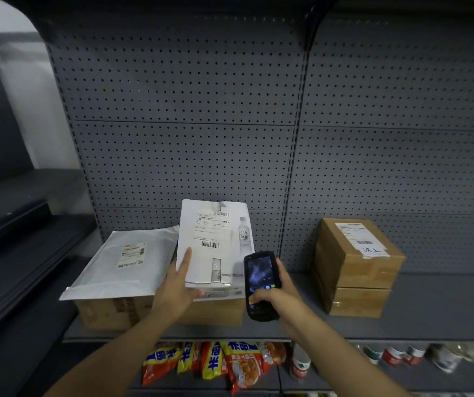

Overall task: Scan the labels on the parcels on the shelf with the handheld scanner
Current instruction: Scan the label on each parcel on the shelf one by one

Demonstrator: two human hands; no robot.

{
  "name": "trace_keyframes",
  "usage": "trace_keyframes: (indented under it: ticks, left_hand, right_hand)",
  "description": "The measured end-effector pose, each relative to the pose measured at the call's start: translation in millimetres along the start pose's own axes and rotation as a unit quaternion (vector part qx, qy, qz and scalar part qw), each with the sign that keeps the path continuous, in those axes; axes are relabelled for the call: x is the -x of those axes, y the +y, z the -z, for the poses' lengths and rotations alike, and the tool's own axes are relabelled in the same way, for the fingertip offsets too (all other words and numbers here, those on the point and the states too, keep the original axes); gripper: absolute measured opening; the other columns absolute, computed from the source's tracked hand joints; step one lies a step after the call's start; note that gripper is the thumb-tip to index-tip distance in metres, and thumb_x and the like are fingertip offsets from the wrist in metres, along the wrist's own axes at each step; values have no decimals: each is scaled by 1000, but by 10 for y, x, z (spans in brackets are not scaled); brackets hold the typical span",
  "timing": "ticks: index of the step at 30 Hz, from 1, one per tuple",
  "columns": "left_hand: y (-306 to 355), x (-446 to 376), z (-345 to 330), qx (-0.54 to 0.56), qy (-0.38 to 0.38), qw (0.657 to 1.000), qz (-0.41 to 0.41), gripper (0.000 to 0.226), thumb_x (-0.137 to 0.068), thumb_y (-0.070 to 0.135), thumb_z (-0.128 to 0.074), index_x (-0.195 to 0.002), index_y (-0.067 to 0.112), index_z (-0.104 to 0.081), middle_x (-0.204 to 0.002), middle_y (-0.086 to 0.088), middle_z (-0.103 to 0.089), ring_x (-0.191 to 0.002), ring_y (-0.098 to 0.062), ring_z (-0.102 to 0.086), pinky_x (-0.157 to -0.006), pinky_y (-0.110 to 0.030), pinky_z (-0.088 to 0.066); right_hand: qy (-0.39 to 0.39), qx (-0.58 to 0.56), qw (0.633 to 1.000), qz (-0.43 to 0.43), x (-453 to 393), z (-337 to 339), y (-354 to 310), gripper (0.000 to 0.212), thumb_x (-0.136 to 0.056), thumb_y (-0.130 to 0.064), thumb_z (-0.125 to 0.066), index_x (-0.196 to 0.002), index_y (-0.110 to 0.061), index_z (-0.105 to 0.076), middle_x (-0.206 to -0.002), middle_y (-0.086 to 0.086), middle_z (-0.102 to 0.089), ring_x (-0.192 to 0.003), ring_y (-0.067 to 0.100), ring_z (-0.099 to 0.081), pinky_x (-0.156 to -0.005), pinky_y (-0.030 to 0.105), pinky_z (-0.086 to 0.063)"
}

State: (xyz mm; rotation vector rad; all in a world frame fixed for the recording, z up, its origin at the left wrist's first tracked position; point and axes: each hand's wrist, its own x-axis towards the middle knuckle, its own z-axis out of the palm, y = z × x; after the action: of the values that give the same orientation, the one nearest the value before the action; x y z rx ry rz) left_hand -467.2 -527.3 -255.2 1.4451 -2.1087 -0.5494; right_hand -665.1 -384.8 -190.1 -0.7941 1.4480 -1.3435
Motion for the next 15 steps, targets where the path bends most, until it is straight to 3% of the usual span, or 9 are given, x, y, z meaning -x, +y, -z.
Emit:
trace_keyframes:
  ticks: [4, 7, 11, 15]
  left_hand:
    - [252, 367, -99, -42, 23, 998, -34, 112, -80, 33, -73, -138, 54, 21, -158, -1, -11, -118, -22, -55, -83, -37, -56]
    - [494, 685, -250, -70, 58, 994, -54, 115, -81, 29, -72, -136, 56, 26, -158, -1, -6, -119, -27, -54, -77, -40, -58]
    - [825, 1121, -473, -63, 85, 993, -59, 113, -82, 25, -70, -140, 52, 23, -155, -2, -13, -119, -28, -51, -76, -42, -57]
    - [1038, 1399, -613, -49, 80, 995, -25, 113, -81, 30, -72, -140, 52, 22, -158, -2, -8, -124, -31, -49, -78, -45, -56]
  right_hand:
    - [-55, -84, 995, -28, 353, 206, -30, 77, -72, 18, -64, -133, -27, -51, -116, 14, -68, -101, 34, -67, -68, 38, -59]
    - [-96, -130, 986, -51, 627, 365, -36, 64, -73, 16, -62, -125, -20, -56, -115, 16, -68, -100, 35, -66, -68, 38, -57]
    - [-130, -175, 974, -62, 956, 555, -13, 66, -69, 12, -65, -125, -21, -57, -121, 17, -66, -108, 37, -63, -70, 38, -57]
    - [-151, -196, 967, -59, 1262, 706, -18, 64, -71, 15, -62, -126, -17, -57, -128, 22, -63, -117, 43, -61, -83, 43, -56]
